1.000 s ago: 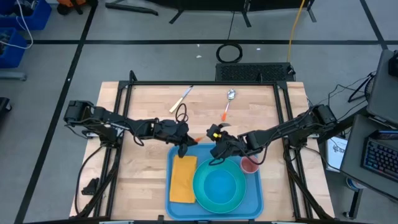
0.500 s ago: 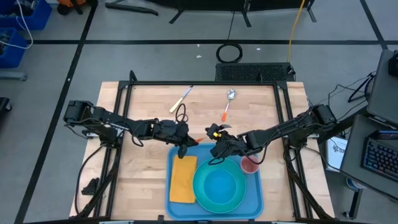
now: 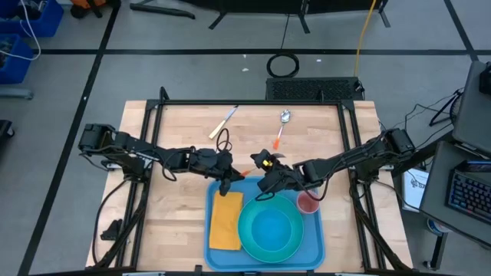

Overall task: Set up tray
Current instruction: Put the orange fork on top of the yellow table napkin

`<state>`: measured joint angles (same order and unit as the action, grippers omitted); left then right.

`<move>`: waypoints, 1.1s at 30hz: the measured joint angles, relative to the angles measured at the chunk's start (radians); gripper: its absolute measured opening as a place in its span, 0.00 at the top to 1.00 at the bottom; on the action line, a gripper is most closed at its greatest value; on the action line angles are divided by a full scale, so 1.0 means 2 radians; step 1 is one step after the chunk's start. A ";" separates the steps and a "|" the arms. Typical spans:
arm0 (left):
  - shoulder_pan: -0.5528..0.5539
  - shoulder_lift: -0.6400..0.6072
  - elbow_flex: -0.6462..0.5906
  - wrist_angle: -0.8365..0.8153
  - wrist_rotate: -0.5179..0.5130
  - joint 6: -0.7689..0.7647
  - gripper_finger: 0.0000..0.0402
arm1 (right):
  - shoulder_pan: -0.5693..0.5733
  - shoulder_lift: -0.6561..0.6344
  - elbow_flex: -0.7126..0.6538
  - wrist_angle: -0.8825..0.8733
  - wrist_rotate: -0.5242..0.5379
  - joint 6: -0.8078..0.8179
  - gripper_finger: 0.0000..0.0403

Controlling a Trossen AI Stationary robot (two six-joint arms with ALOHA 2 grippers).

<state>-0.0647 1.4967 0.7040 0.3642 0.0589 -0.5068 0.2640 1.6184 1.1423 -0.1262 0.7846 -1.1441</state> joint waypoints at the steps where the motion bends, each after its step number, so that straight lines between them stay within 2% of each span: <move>1: 0.001 0.000 0.000 -0.001 0.000 0.001 0.98 | 0.002 0.000 0.000 0.005 0.000 -0.006 0.33; 8: 0.013 0.000 0.000 -0.013 -0.006 0.002 0.98 | 0.014 0.000 0.000 0.020 0.005 -0.013 0.31; 24: 0.029 0.001 -0.001 -0.017 -0.034 -0.023 0.98 | 0.047 -0.004 0.000 0.013 0.135 0.045 0.31; 29: 0.025 0.001 -0.003 -0.016 -0.048 -0.040 0.98 | 0.056 -0.005 0.000 0.009 0.184 0.082 0.31; 33: 0.017 0.001 -0.029 0.023 -0.055 -0.063 0.98 | 0.065 -0.023 0.000 -0.034 0.198 0.158 0.31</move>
<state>-0.0311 1.4979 0.6463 0.4105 -0.0509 -0.6332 0.3931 1.5731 1.1419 -0.1949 1.1805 -0.8280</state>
